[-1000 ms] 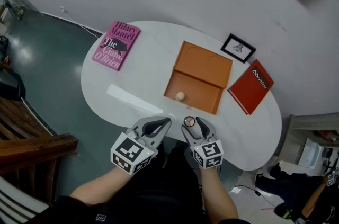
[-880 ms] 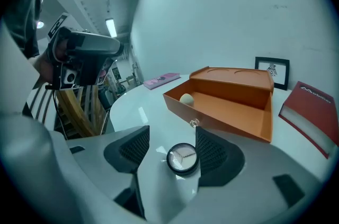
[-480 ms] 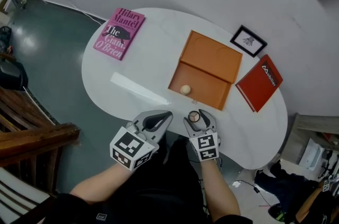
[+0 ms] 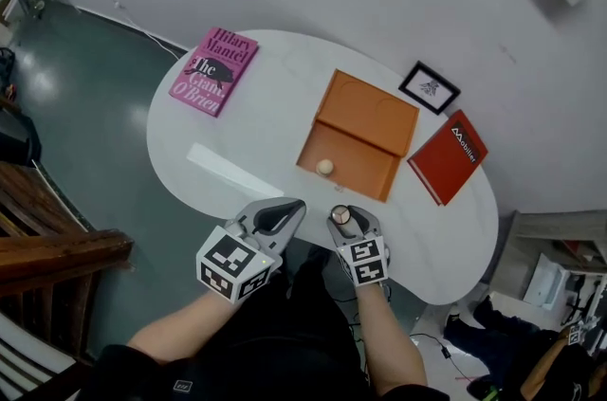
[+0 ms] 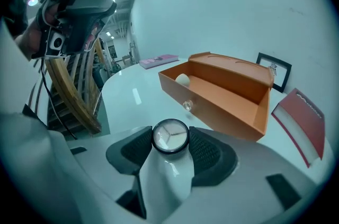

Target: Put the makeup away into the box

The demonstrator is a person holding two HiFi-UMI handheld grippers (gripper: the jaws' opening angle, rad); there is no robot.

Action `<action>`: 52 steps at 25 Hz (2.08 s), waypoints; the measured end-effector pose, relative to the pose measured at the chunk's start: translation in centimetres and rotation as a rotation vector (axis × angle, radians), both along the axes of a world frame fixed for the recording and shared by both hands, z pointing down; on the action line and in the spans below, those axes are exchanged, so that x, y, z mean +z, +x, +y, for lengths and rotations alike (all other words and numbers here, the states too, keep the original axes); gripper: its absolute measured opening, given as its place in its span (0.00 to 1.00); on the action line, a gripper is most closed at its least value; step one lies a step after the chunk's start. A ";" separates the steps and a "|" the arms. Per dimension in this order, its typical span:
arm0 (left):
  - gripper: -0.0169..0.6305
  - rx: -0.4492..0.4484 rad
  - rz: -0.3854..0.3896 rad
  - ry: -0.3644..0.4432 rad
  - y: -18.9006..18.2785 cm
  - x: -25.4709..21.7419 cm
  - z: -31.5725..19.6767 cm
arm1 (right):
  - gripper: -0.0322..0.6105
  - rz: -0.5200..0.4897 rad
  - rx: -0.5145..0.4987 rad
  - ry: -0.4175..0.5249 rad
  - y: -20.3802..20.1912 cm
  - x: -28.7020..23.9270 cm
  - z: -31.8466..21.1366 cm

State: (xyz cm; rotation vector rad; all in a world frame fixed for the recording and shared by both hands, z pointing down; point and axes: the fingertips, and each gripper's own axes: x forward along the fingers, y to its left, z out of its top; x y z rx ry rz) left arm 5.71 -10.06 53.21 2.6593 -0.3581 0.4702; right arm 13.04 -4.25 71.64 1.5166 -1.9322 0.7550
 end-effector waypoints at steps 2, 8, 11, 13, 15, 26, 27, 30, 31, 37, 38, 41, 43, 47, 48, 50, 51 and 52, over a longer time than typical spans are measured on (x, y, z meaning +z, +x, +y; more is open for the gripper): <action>0.05 0.002 0.022 0.010 -0.1 -0.9 -0.2 | 0.41 0.006 0.018 0.023 0.5 -1.5 0.0; 0.05 0.045 0.100 0.026 0.3 -3.9 0.3 | 0.41 0.057 -0.006 0.100 1.6 -7.1 -0.4; 0.05 0.070 0.131 0.042 0.6 -5.1 1.0 | 0.41 0.064 0.019 0.164 2.8 -10.7 -1.0; 0.05 0.076 0.141 0.039 0.8 -5.5 0.9 | 0.41 0.064 0.032 0.199 3.5 -12.6 -1.7; 0.05 0.078 0.141 0.037 1.2 -5.7 0.5 | 0.41 0.067 0.025 0.215 4.0 -13.7 -2.4; 0.05 0.039 0.115 0.061 4.6 -5.8 -3.4 | 0.41 0.010 -0.033 0.147 6.9 -10.8 -6.1; 0.05 0.033 0.110 0.058 4.8 -5.7 -3.7 | 0.41 0.002 -0.039 0.132 7.1 -10.2 -6.4; 0.05 0.016 0.094 0.055 5.5 -5.2 -4.6 | 0.41 -0.013 -0.060 0.095 7.4 -8.7 -7.0; 0.05 0.011 0.089 0.052 5.7 -5.1 -4.8 | 0.41 -0.015 -0.068 0.083 7.5 -8.3 -7.2; 0.05 -0.016 0.070 0.027 6.4 -4.3 -5.6 | 0.41 -0.036 -0.106 0.011 7.6 -6.0 -8.1; 0.05 -0.020 0.067 0.023 6.5 -4.1 -5.8 | 0.41 -0.038 -0.113 0.000 7.6 -5.7 -8.3; 0.05 -0.036 0.056 0.007 6.6 -3.4 -6.3 | 0.41 -0.033 -0.142 -0.037 7.3 -5.0 -8.8; 0.05 -0.047 0.051 0.001 6.7 -3.0 -6.7 | 0.41 -0.017 -0.170 -0.060 7.1 -4.6 -9.0; 0.05 -0.071 0.041 -0.005 6.9 -2.6 -7.7 | 0.41 -0.011 -0.203 -0.110 7.2 -3.5 -9.4; 0.05 -0.077 0.038 -0.006 7.0 -2.5 -8.0 | 0.41 -0.015 -0.208 -0.122 7.2 -3.2 -9.5; 0.05 -0.086 0.031 -0.011 7.2 -2.3 -8.4 | 0.41 -0.015 -0.221 -0.146 7.3 -2.7 -9.6; 0.05 -0.090 0.029 -0.013 7.2 -2.2 -8.5 | 0.41 -0.013 -0.229 -0.159 7.2 -2.5 -9.5; 0.05 -0.094 0.026 -0.016 7.3 -2.1 -8.6 | 0.41 -0.009 -0.237 -0.172 7.1 -2.4 -9.5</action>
